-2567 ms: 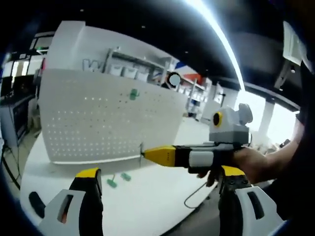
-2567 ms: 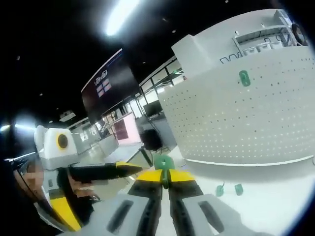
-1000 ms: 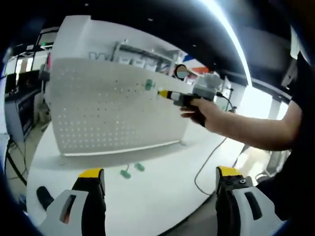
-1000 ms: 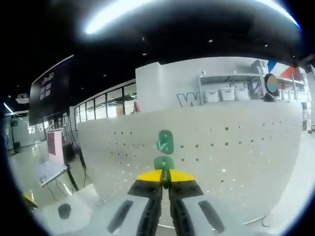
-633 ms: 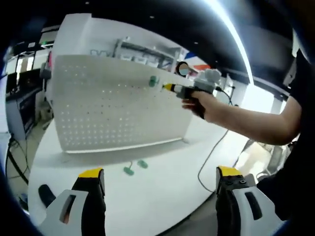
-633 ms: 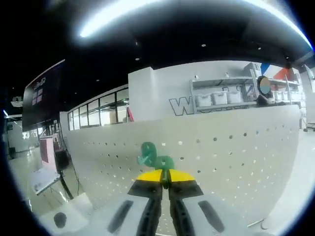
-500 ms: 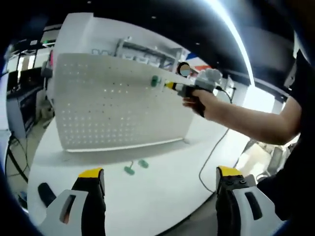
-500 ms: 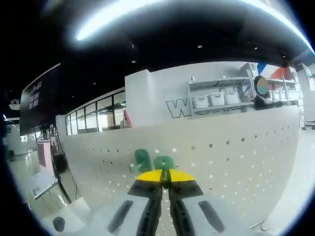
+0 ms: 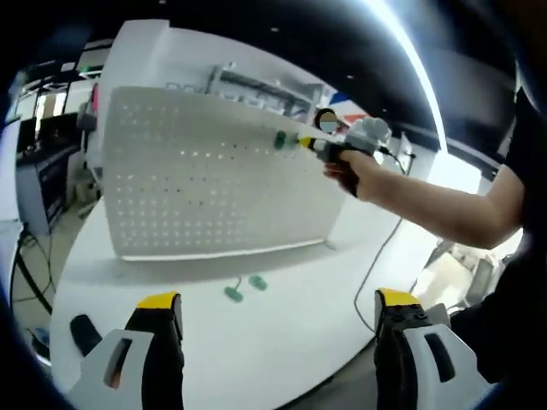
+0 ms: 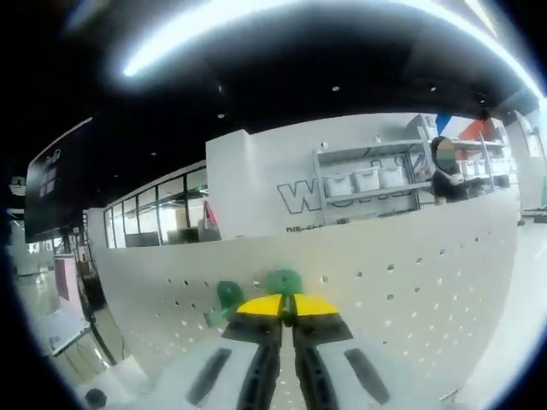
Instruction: Insert the hook assembly into the mounting plate slot until the hook locks in place.
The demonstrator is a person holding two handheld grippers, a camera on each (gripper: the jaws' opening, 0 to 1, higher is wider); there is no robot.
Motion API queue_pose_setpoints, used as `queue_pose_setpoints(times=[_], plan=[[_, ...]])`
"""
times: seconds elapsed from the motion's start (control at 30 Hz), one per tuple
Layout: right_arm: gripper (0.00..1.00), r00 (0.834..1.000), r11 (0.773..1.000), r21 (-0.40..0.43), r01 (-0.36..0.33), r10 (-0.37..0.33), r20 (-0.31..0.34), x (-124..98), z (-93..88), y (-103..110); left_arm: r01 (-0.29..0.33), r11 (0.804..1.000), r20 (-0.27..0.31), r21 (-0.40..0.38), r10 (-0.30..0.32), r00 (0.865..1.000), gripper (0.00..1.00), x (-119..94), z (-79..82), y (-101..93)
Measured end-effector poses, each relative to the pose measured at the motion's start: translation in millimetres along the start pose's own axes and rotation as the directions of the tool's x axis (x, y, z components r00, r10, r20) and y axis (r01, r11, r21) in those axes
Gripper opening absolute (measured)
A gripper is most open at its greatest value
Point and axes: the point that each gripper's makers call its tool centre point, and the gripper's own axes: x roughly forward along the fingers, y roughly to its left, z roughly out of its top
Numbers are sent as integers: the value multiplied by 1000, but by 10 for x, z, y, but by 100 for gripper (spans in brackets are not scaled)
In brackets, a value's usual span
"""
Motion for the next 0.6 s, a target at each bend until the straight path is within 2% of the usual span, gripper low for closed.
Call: queue_pose_setpoints(times=[0.2, 0.43, 0.6], plan=[[0, 1000, 1000, 13, 16, -16, 0, 11, -17, -37, 5, 1000, -19, 3, -5, 1000, 93, 9, -36, 2], [0, 1000, 997, -77, 28, -28, -2, 47, -37, -31, 7, 1000, -23, 3, -7, 1000, 93, 34, -24, 16], [2, 1000, 1000, -14, 6, -6, -12, 75, -46, -45, 1, 1000, -26, 3, -1, 1000, 93, 33, -33, 13]])
